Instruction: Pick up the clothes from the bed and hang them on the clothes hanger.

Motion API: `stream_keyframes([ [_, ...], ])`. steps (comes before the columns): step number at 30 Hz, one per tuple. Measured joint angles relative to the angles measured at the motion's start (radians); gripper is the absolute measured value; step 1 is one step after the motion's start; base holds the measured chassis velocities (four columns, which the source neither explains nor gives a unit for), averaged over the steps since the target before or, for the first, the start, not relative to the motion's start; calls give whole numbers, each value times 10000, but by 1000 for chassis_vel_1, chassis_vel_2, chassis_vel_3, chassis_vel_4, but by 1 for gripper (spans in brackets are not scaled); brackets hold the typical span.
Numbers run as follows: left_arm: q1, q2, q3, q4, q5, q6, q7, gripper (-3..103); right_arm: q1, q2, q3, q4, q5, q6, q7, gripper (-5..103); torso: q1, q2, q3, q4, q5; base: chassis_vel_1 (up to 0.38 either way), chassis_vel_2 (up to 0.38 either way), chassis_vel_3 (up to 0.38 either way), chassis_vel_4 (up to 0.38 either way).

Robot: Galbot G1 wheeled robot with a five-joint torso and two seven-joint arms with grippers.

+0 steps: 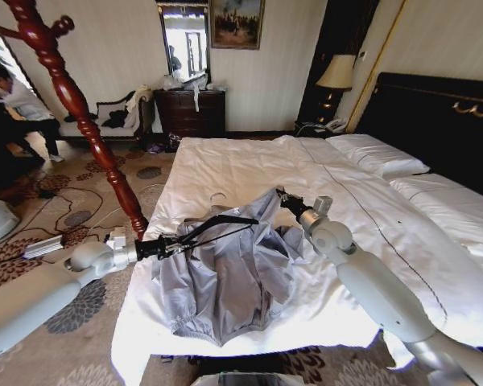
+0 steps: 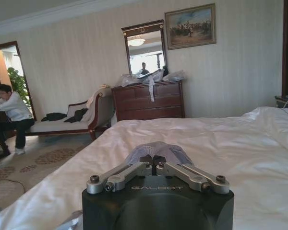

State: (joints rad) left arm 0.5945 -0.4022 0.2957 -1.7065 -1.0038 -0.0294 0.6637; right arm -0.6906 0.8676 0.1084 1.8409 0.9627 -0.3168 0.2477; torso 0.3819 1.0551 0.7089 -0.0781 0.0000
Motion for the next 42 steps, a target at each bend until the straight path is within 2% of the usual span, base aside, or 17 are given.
stream_keyframes([
  [2, -377, -395, 313, 200, -52, 79, -276, 18, -37, -62, -41, 334, 273, -81, 119, 0, -1, 0, 0, 4, -3, 0, 0, 0, 0],
  [6, -675, -708, 410, 401, -167, 174, -448, 18, -144, -157, -56, 678, 386, -142, 166, 0, -1, 0, -1, -2, -1, 0, 0, 0, 0],
  [9, -752, -730, 461, 478, -159, 181, -456, 18, -154, -183, -26, 753, 455, -153, 188, 0, 0, 0, 0, -1, 1, 0, 0, 0, 0],
  [11, -857, -751, 587, 557, -145, 181, -469, 18, -150, -213, 28, 804, 633, -174, 234, 0, -1, 0, 0, 9, 1, 0, 0, 0, 0],
  [14, -1133, -928, 871, 651, -148, 183, -548, 18, -110, -239, 60, 867, 822, -201, 283, 0, -1, 0, -1, 9, -1, 0, 0, 0, 0],
  [16, -1620, -1249, 1347, 684, -200, 204, -641, 18, 38, -234, 41, 925, 1047, -239, 341, 0, -1, 0, 0, -2, 0, 0, 0, 0, 0],
  [20, -2108, -1579, 1760, 686, -377, 257, -816, 18, 187, -222, -23, 1001, 1301, -293, 405, 0, 0, 0, 0, -2, 0, 0, 0, 0, 0],
  [23, -2479, -1784, 2149, 381, -810, 452, -959, 18, 235, -230, -36, 1043, 1462, -324, 428, 0, 0, 0, 0, 3, 1, 0, 0, 0, 0],
  [31, -2726, -2205, 2318, 670, -904, 473, -1286, 18, 118, -233, 74, 1172, 1999, -404, 614, 0, 0, 0, 0, 3, -1, 0, 0, 0, 0],
  [42, -3107, -2845, 2365, 1368, -1206, 442, -1609, 18, 110, -92, -6, 2197, 3240, -623, 1288, 0, 0, 0, 0, 1, -1, 0, 0, 0, 0],
])
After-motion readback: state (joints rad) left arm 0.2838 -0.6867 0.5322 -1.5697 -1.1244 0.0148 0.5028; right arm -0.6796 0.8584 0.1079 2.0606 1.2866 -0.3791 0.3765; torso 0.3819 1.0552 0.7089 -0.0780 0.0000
